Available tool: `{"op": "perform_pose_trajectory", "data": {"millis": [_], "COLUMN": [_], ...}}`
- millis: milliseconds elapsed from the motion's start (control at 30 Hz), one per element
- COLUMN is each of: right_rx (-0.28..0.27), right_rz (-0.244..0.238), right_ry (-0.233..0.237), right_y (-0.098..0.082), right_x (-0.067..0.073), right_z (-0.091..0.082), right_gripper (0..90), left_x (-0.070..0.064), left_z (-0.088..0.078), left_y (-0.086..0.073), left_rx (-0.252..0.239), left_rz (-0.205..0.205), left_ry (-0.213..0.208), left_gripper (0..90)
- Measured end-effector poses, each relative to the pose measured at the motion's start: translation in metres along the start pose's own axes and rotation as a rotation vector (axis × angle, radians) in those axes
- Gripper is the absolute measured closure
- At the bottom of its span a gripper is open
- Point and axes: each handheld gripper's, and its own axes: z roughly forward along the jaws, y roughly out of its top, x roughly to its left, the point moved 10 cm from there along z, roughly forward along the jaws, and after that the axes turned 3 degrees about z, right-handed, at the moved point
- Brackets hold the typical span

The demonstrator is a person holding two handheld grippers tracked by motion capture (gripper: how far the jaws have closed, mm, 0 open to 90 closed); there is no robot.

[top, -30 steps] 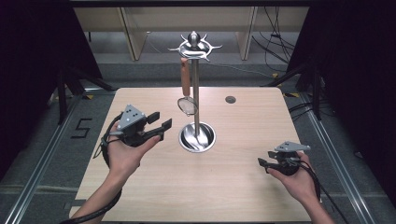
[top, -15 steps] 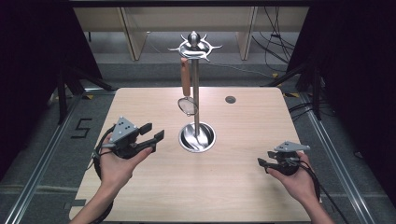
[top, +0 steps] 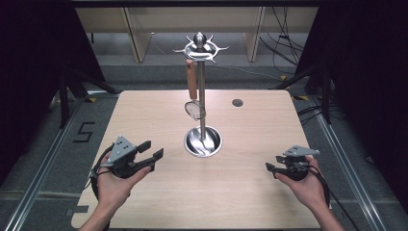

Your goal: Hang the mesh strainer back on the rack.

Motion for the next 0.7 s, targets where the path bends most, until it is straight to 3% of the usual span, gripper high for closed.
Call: {"op": "perform_pose_trajectory", "data": {"millis": [500,700], "right_rx": [-0.002,0.009], "right_rz": [0.01,0.024], "right_ry": [-0.002,0.003], "right_y": [0.0,-0.001], "right_x": [0.0,0.002], "right_z": [0.0,-0.001], "right_gripper": [47.3,47.3], "left_x": [0.019,0.04], "left_z": [-0.008,-0.016], "left_y": [-0.029,-0.044], "left_rx": [0.038,0.061], "left_rz": [-0.016,-0.042], "left_ry": [0.028,0.084], "left_gripper": [43.9,43.8]}}
